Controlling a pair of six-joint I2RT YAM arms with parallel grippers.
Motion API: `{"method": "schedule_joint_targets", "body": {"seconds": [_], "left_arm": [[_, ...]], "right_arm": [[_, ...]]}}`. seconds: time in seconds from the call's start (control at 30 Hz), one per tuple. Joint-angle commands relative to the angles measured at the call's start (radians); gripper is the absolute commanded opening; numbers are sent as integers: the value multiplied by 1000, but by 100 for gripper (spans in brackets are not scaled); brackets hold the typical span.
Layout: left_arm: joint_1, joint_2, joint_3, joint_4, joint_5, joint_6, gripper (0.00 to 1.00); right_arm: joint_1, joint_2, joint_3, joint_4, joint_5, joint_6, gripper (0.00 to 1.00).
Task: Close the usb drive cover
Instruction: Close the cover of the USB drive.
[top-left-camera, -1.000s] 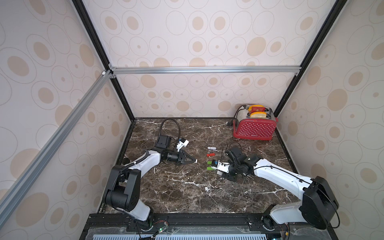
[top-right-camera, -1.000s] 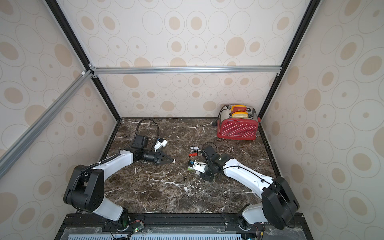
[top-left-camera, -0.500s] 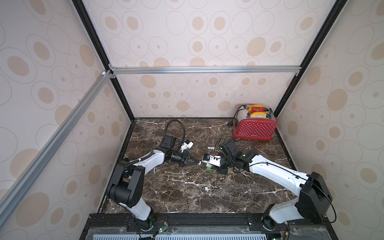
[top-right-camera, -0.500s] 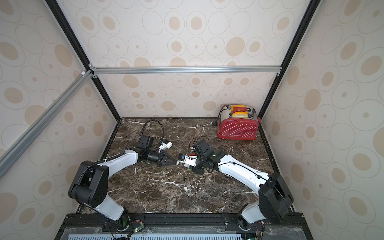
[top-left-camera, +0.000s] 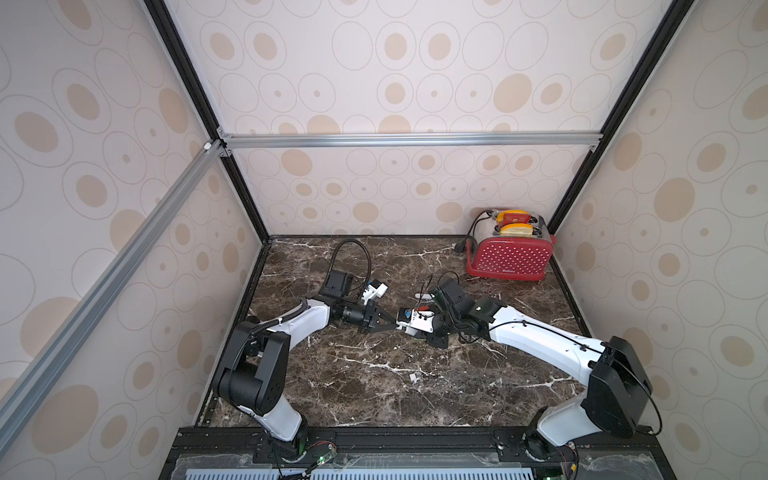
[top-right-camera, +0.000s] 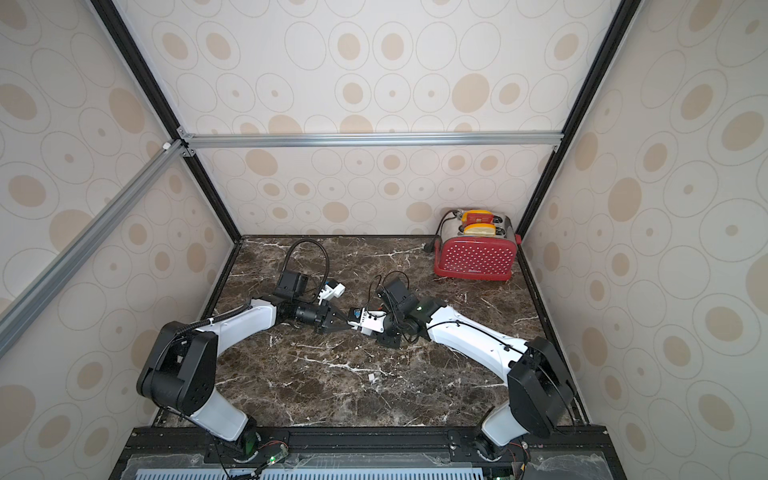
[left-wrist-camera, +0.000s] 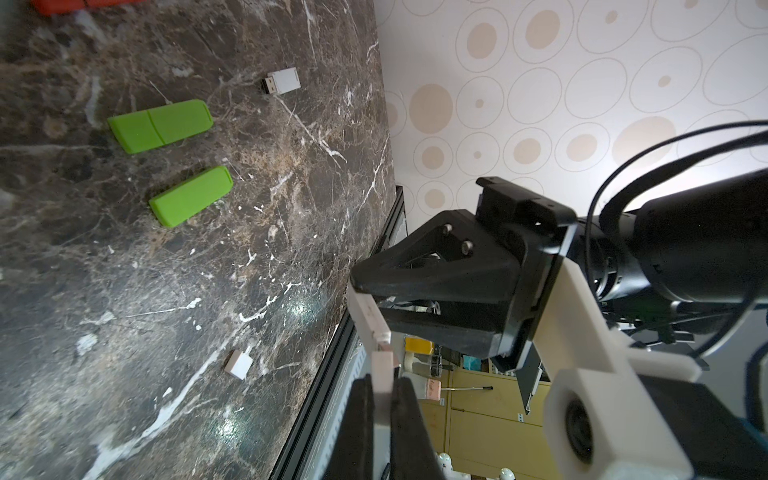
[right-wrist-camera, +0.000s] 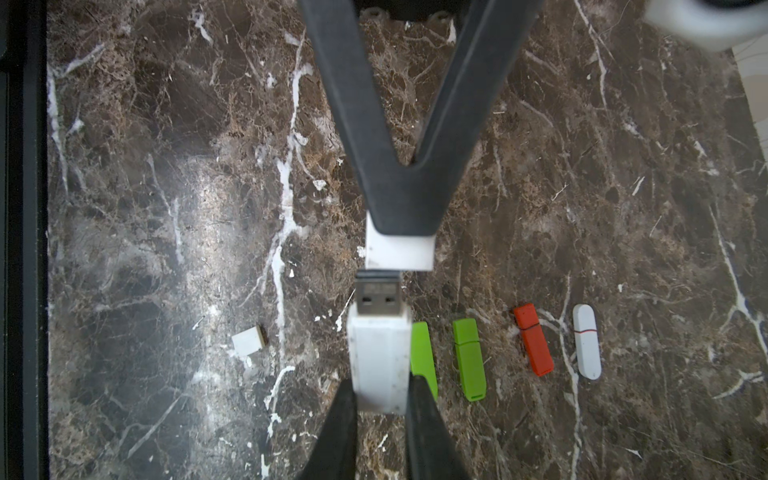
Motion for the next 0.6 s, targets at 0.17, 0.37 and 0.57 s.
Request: {"method": "schedule_joint_targets", "body": {"seconds": [0.17,0.37,0.57], "left_arm": [[-9,-11,20,8,37,11,0],[-10,-15,31,-16,44,28,0],[-9,-6,35,-25,44,33,0]], "right_arm": [[9,11,10,4,0,2,8],[9,-7,-25,23,11,5,8],[6,-19,-37,25,21,4,8]]}}
